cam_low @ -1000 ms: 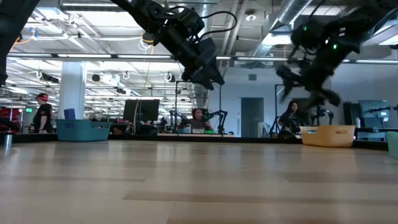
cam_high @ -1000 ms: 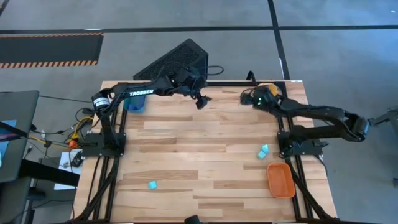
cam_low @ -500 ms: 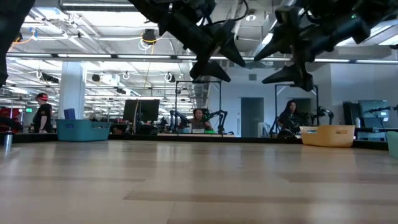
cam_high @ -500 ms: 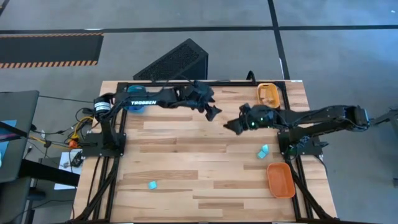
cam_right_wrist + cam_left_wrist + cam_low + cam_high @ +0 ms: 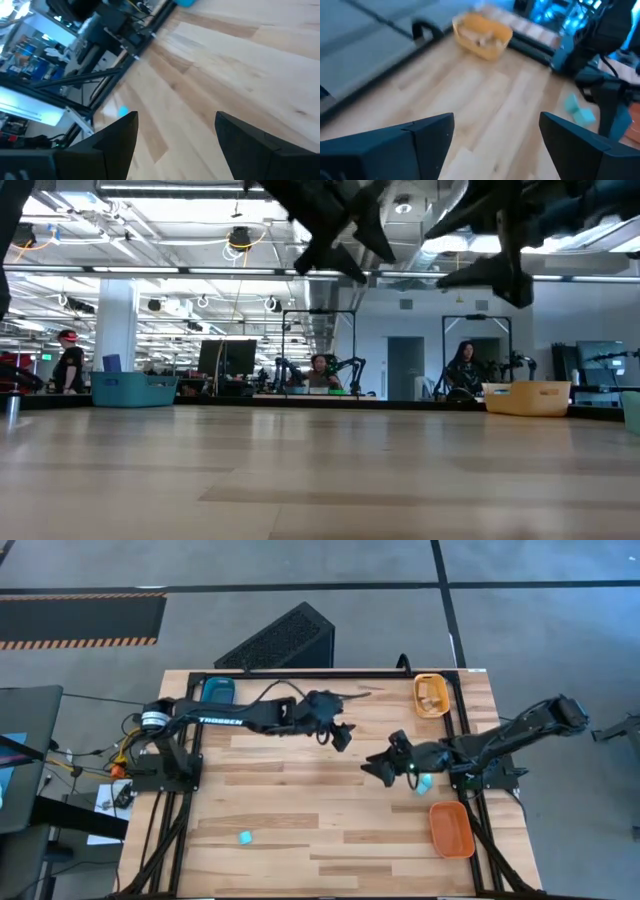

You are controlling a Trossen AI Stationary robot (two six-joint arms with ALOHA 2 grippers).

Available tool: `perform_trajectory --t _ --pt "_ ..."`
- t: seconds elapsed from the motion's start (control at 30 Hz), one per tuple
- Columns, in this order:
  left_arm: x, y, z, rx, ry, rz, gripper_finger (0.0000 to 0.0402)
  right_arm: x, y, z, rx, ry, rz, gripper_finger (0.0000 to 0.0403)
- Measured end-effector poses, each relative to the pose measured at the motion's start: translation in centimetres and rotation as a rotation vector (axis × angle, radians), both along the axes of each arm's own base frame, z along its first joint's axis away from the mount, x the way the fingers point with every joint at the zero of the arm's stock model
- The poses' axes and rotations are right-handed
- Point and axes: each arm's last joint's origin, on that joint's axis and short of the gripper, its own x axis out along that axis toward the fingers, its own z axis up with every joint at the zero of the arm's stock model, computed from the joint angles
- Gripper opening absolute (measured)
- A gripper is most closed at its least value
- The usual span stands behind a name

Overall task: Sort & place blocks by color
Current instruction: Put the bottom left light blue block into the orange bin

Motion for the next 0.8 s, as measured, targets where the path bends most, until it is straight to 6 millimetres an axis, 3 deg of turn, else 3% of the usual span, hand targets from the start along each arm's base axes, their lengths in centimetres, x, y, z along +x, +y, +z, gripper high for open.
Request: perform_trajectory --t 0.17,0.37,0.43,0.57,0.8 --pt "-0.5 -1.7 0.3 0.093 0.041 -0.02 0.0261 -0.2 1.6 0.6 -0.001 -0.065 0.022 0.0285" --pt "-2.4 -2.2 -3.8 0.022 0.11 0.004 0.0242 -0.2 1.9 0.8 -0.015 -0.093 0.033 0.0286" --pt "-3.6 -2.3 -4.9 -0.027 0.103 0.019 0.0238 -0.2 1.8 0.8 -0.015 -0.092 0.029 0.0286" --pt "-6.6 -2.4 -5.1 -0.087 0.047 0.054 0.0231 0.3 1.6 0.2 -0.029 -0.062 0.016 0.0286" --pt "-12.5 -2.4 -3.6 -0.09 -0.068 0.141 0.0229 2.0 1.3 -0.6 -0.11 -0.086 0.012 0.0286"
